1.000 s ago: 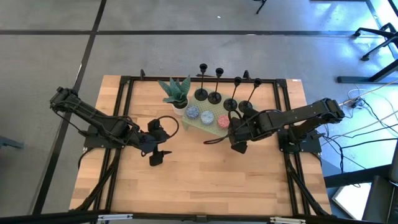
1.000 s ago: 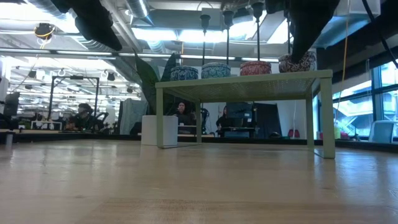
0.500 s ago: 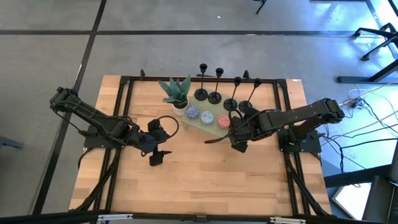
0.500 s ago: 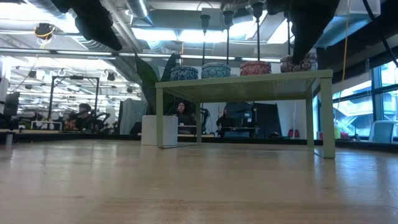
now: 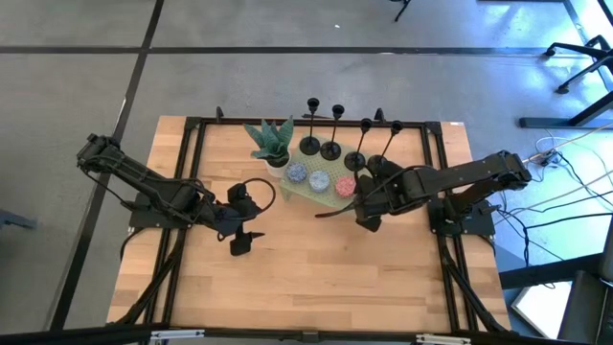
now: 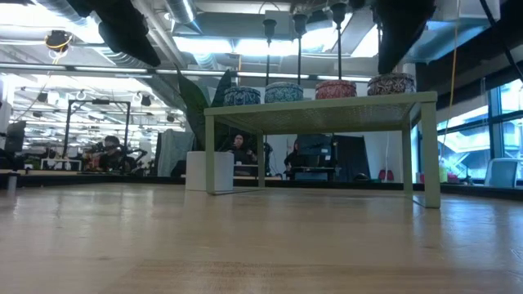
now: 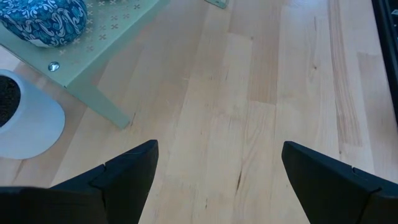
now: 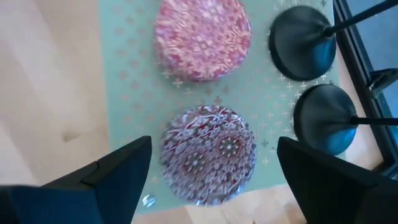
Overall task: Stock candles and holders on shelf
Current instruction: Return to Home Position
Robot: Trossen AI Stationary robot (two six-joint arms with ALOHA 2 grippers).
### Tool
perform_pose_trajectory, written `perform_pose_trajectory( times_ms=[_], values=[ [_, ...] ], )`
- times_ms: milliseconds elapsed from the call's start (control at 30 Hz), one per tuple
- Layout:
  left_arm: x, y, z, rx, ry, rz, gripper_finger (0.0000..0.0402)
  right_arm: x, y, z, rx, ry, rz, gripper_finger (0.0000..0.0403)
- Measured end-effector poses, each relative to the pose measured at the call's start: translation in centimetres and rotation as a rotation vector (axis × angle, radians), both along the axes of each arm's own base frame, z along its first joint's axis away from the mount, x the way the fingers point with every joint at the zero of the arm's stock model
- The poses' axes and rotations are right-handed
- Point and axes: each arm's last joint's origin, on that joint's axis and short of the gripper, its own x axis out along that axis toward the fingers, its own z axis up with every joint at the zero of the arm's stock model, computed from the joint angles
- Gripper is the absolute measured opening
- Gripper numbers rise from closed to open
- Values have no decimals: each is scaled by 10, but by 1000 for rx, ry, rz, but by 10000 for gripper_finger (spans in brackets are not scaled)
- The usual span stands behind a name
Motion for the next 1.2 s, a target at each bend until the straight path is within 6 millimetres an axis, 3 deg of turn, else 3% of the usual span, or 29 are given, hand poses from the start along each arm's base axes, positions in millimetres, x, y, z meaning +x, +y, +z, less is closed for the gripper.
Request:
perform_pose_trajectory(
  times_ms=[233, 500, 600, 1200],
  values=[
    [0, 0, 0, 0, 0, 0, 340, -1, 13, 38, 38, -87, 45, 352],
    [0, 0, 0, 0, 0, 0, 340, -6, 42, 99, 117, -364, 145, 352],
    [0, 0, 0, 0, 0, 0, 340, -4, 47, 113, 162, -456, 184, 352],
    [0, 0, 0, -1, 1, -1, 340, 0, 51, 119, 99, -463, 373, 351]
  ],
)
